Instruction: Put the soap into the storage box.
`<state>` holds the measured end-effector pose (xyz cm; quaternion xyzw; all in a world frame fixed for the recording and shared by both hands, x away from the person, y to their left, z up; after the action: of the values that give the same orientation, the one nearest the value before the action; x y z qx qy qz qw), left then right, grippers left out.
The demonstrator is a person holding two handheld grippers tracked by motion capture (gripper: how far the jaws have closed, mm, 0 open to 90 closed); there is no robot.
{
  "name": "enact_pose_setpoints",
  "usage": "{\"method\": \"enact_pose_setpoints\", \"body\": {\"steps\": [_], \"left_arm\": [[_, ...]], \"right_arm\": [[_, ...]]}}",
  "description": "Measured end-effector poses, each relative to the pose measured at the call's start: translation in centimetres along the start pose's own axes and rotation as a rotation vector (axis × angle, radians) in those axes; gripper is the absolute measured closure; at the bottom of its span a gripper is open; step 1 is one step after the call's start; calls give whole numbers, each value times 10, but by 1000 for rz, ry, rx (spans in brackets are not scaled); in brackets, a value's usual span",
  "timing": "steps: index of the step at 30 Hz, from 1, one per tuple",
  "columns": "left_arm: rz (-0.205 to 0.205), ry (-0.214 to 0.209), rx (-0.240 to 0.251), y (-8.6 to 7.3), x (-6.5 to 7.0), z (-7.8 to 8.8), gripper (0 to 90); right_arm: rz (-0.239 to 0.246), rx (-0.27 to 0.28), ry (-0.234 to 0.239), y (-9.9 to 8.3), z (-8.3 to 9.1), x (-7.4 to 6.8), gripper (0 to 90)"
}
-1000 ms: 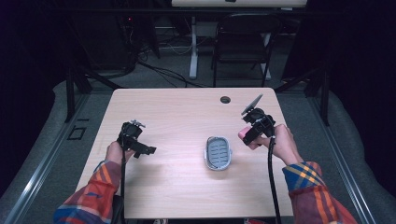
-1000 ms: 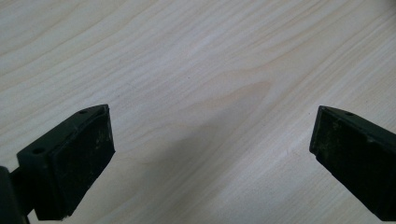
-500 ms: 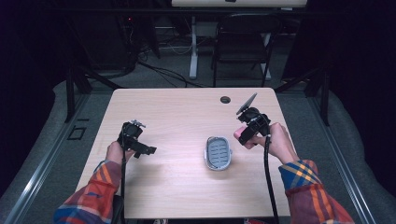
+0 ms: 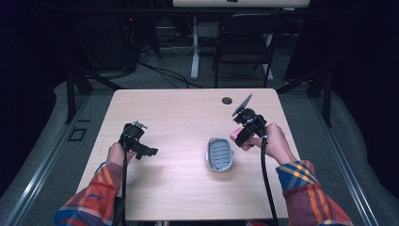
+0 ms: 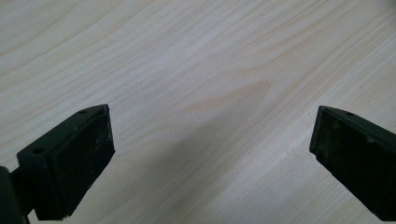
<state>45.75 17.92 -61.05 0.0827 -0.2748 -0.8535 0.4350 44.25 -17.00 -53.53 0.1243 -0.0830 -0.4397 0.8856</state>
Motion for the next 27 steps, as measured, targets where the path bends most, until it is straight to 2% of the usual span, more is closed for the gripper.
{"method": "enact_pose_setpoints", "body": {"steps": [27], "left_arm": [[2,-3,7,0,0,1,0]], "right_arm": [[57,-43,21,14,-18,-27,372]]}}
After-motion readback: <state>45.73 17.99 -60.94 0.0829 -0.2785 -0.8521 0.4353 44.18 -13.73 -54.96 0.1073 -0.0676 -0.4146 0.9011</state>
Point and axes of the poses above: each handheld gripper's, and its own axes: z roughly backward along the jaws, y roughly out of its top, x roughly to its right, the point moved 10 cm from there along -z, roughly forward along the jaws, and after that the axes turned 4 degrees about x, right-handed, at the moved point
